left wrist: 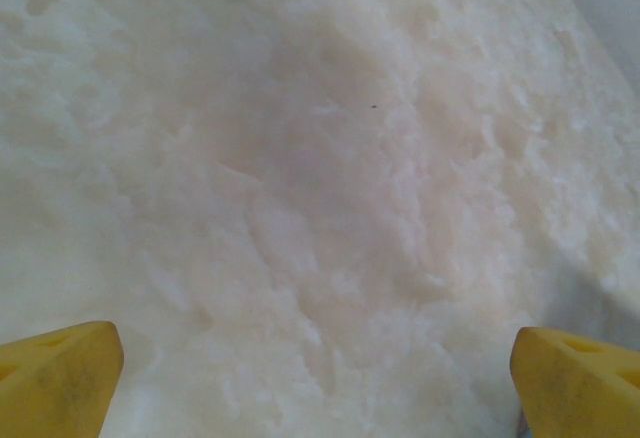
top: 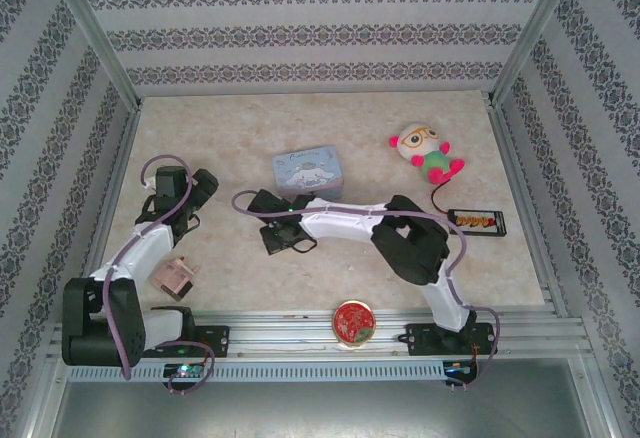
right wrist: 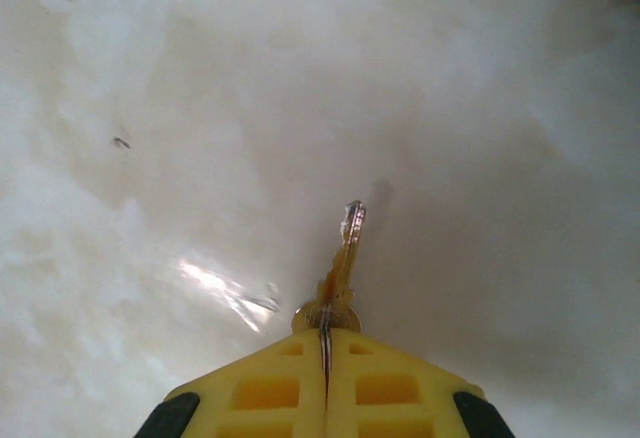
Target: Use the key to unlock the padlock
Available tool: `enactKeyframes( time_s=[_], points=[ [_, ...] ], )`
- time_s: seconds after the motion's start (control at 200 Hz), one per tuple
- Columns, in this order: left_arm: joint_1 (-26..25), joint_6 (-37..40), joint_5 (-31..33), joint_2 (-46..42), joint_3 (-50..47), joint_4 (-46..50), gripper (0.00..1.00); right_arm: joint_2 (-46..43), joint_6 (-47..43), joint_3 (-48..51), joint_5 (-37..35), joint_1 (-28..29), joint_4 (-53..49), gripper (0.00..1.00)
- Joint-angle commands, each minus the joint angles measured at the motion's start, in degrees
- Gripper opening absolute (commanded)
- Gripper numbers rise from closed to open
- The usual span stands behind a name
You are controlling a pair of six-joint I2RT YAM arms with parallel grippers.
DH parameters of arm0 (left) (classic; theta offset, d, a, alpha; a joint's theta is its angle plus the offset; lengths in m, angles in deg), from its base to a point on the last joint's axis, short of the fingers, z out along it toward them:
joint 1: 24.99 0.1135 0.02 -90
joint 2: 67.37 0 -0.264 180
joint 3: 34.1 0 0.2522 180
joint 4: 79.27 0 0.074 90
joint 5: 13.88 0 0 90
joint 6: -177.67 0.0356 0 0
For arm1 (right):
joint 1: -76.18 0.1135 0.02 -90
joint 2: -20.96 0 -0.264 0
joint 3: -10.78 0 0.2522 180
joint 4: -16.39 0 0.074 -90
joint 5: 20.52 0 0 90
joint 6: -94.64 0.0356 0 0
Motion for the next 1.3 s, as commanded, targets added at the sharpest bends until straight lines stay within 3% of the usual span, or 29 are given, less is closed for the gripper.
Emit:
enactKeyframes(
  time_s=[0.0, 0.125, 0.46, 0.64, 0.845, 1.054, 1.294],
  points=[
    [0.88, 1.91, -1.84, -2.76, -0.72, -3.2, 0.99, -7.36, -3.98, 5.59, -1.2, -1.78, 6.27, 0.0],
    [0.88, 3.28, -5.01, -5.09, -0.56, -4.07, 0.99, -15.25, -9.78, 13.85, -1.52, -3.18, 13.24, 0.0],
    [-0.65, 6.58, -26.04, -6.17, 4.32, -8.17, 0.99, -35.78, -19.6, 32.48, -1.37, -8.54, 31.25, 0.0],
    [-7.59, 8.64, -34.76, -4.69, 10.21, -7.18, 0.99, -44.97, -24.52, 40.9, -4.55, -9.02, 40.09, 0.0],
    [-17.8, 15.78, -35.77, -0.83, 18.23, -1.21, 1.0, -53.39, -27.77, 47.18, -5.67, -9.3, 45.7, 0.0],
    [-22.57, 16.95, -43.63, 4.46, 23.18, -1.84, 0.81, -57.36, -28.27, 48.3, -5.67, -9.31, 44.74, 0.0],
    [-28.92, 26.33, -46.97, 11.74, 34.57, 13.81, 0.67, -58.23, -27.92, 48.39, -4.73, -9.2, 44.74, 0.0]
  ],
)
